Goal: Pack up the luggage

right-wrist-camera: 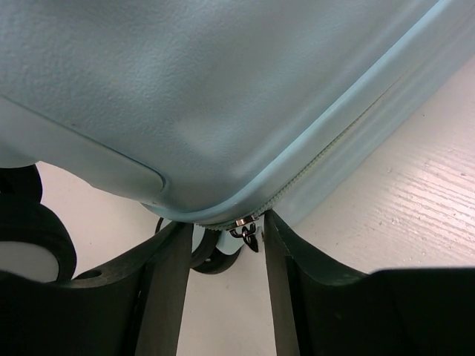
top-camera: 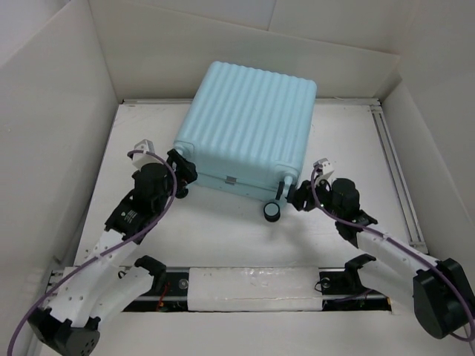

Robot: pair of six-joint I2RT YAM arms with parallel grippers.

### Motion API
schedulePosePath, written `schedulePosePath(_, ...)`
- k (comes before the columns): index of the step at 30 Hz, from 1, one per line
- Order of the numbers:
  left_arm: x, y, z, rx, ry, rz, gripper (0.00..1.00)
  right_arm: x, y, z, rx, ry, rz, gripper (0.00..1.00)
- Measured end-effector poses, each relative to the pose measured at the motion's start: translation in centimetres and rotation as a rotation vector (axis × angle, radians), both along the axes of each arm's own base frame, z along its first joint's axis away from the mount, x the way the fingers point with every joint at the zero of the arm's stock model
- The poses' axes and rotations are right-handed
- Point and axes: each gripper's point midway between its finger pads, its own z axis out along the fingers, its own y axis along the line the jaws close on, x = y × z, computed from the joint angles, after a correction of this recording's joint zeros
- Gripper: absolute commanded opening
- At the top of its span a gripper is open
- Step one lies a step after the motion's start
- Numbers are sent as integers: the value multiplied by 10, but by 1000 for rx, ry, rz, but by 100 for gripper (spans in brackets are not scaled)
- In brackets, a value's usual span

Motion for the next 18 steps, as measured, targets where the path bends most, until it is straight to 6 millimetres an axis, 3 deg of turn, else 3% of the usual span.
schedulePosePath(3,4,0,-23,42,70,13,99,0,0,-2,-1,5,10,33)
schedulePosePath(5,9,-2,-34,63,104,14,98,0,1,-3,-2,9,16,20)
schedulePosePath(9,14,-3,-40,76,119,19,94,-1,1,-4,1,14,23,2)
schedulePosePath(18,30,9,-47,151,134,104,91,-5,-5,8,35,-9,-11,0)
